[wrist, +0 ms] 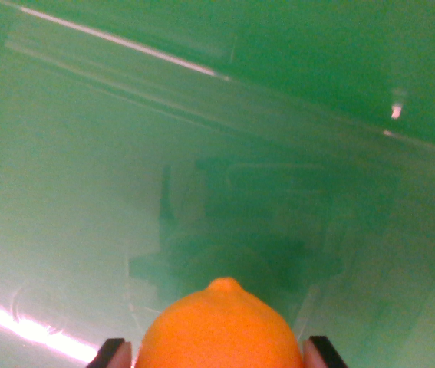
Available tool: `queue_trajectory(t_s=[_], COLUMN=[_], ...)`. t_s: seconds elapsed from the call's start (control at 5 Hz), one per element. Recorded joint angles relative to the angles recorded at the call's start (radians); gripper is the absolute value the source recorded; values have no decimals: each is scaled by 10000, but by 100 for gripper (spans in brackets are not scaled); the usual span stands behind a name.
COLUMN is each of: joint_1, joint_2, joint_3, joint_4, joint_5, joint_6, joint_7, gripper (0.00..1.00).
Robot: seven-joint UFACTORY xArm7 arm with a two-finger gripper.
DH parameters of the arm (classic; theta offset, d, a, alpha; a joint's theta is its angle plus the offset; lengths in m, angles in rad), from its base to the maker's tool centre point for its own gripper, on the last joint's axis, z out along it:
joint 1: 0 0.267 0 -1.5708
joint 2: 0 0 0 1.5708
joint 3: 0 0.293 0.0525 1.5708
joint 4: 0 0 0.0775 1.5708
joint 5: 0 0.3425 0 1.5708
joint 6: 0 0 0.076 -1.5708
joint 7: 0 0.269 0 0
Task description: Pick fruit
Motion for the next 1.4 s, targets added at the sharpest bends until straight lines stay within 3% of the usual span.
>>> queue_trajectory(t_s=[0.2, 0.4, 0.6, 0.8, 1.0, 1.2, 1.4], joint_1=[-1, -1, -3, -3, -4, -4, -6], joint_2=[-82, -82, -175, -175, -275, -275, -380], joint_3=[0, 0, 0, 0, 0, 0, 0], joint_4=[215, 215, 455, 455, 717, 717, 990], joint_5=[4, 4, 9, 9, 14, 14, 19], joint_6=[297, 297, 630, 630, 992, 992, 1369], joint_7=[-1, -1, -2, -2, -3, -3, -4], gripper=[100, 100, 100, 100, 100, 100, 100])
